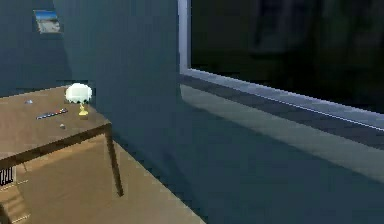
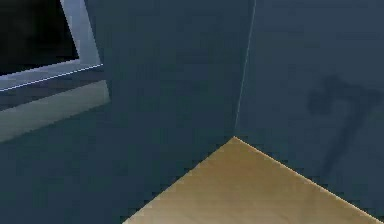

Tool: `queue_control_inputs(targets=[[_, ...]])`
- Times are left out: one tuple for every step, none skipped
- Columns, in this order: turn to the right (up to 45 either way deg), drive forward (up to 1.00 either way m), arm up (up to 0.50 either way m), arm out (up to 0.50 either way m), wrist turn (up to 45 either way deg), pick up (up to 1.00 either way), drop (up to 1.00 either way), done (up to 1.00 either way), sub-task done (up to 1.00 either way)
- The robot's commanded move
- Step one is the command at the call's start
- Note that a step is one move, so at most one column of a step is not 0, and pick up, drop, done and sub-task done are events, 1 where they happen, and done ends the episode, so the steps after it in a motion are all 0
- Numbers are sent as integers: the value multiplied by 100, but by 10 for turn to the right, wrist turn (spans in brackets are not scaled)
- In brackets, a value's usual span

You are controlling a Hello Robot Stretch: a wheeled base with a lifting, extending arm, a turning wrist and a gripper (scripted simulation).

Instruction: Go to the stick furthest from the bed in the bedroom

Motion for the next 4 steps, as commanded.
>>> queue_control_inputs(targets=[[-330,0,0,0,0,0,0,0,0],[0,30,0,0,0,0,0,0,0],[-450,0,0,0,0,0,0,0,0],[-60,0,0,0,0,0,0,0,0]])
